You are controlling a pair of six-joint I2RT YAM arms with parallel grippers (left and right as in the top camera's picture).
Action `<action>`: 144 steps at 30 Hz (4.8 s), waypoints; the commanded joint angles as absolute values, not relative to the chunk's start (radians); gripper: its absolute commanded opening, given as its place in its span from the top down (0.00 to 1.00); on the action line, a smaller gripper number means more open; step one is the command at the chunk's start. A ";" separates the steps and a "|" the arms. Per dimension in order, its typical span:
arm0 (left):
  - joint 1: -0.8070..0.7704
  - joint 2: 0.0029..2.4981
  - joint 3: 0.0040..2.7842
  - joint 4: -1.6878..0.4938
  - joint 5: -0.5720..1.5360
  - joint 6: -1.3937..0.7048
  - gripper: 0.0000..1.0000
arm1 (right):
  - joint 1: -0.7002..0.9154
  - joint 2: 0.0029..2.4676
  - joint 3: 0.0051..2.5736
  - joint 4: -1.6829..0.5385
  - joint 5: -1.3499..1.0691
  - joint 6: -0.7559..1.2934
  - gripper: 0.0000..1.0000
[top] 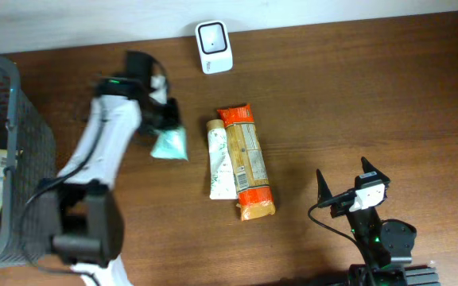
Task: Scan the item barcode
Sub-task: 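Place the mint-green pack left of the white tube, then reach the left gripper into the basket and grasp the white tissue pack, then place the white tissue pack left of the mint-green pack, then reach the left gripper into the basket and grasp the small teal pack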
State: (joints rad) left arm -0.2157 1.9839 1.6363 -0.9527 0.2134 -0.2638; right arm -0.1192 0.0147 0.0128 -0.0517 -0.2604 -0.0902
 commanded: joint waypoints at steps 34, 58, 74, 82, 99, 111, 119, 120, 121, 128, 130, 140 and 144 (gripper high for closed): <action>0.664 1.689 1.670 -0.757 -0.153 0.216 0.00 | -0.125 0.008 0.006 -0.053 -0.258 -0.093 0.01; 0.802 2.077 1.394 -0.402 -0.039 0.465 0.33 | -0.125 0.008 0.006 -0.053 -0.259 -0.093 0.01; 0.722 1.645 1.467 -0.403 -0.036 0.194 1.00 | -0.125 0.008 0.006 -0.053 -0.258 -0.093 0.01; 0.528 1.181 1.467 -0.387 -0.011 -0.061 1.00 | -0.125 0.008 0.006 -0.053 -0.259 -0.093 0.01; -0.101 1.829 1.347 -0.797 0.135 -0.607 1.00 | -0.125 0.008 0.006 -0.053 -0.258 -0.093 0.01; -0.300 1.949 1.343 -0.825 0.135 -0.585 0.01 | -0.125 0.008 0.006 -0.053 -0.259 -0.094 0.01; -0.203 1.730 1.567 -0.971 -0.050 -0.361 0.01 | -0.125 0.008 0.006 -0.053 -0.258 -0.093 0.01; -0.176 1.673 1.610 -0.971 -0.053 -0.325 0.01 | -0.125 0.008 0.006 -0.053 -0.258 -0.093 0.01; -0.149 1.628 1.644 -0.967 -0.062 -0.318 0.01 | -0.125 0.008 0.006 -0.053 -0.258 -0.093 0.01; 0.118 1.431 1.723 -0.955 -0.149 -0.271 0.01 | -0.125 0.008 0.006 -0.053 -0.258 -0.094 0.01; 0.232 1.413 1.723 -0.935 -0.319 -0.272 0.01 | -0.125 0.008 0.006 -0.053 -0.259 -0.093 0.01; 0.603 1.601 1.720 -0.832 -0.422 -0.270 0.01 | -0.125 0.008 0.006 -0.053 -0.259 -0.093 0.01; 0.666 1.770 1.720 -0.714 -0.270 0.068 0.00 | -0.125 0.008 0.006 -0.053 -0.259 -0.093 0.02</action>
State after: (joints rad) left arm 0.6315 1.6821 1.7168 -0.7498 -0.3733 -0.1825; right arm -0.1192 0.0147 0.0128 -0.0517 -0.2604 -0.0898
